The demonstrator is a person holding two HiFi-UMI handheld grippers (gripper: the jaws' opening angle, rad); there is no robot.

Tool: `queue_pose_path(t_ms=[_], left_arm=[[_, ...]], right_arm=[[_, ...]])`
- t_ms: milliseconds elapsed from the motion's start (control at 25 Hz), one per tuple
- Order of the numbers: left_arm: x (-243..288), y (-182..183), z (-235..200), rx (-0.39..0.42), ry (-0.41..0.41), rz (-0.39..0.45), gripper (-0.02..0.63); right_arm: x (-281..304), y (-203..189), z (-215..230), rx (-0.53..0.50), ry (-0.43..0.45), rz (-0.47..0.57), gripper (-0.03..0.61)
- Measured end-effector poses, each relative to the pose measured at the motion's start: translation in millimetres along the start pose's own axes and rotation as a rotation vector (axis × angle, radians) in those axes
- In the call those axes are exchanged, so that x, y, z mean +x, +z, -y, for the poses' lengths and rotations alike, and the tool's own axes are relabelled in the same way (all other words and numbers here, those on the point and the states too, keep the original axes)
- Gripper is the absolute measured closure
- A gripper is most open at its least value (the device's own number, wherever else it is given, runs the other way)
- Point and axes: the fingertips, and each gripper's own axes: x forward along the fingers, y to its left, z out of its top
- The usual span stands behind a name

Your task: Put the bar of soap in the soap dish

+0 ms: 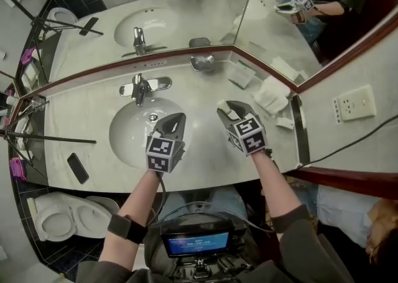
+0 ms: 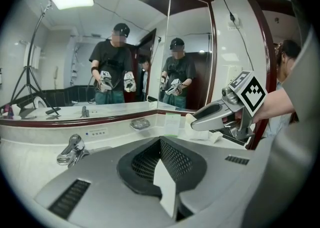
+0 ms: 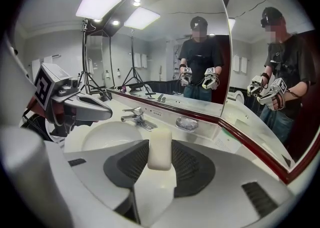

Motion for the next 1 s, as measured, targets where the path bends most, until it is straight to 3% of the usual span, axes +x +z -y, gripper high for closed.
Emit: queue_pose_path(t_ms=[680, 1000], left_arm=[[100.8, 4.5, -51.6, 0.000, 0.037, -0.031, 0.612], [133.8, -3.9, -67.4, -0.019, 0.050, -0.033, 0.612]], right_arm=[[162.7, 31.9, 92.5, -0.088, -0.035, -0.082, 0.422], [214.0, 48.3, 106.3, -0.103, -0.036, -0.080, 0.422]])
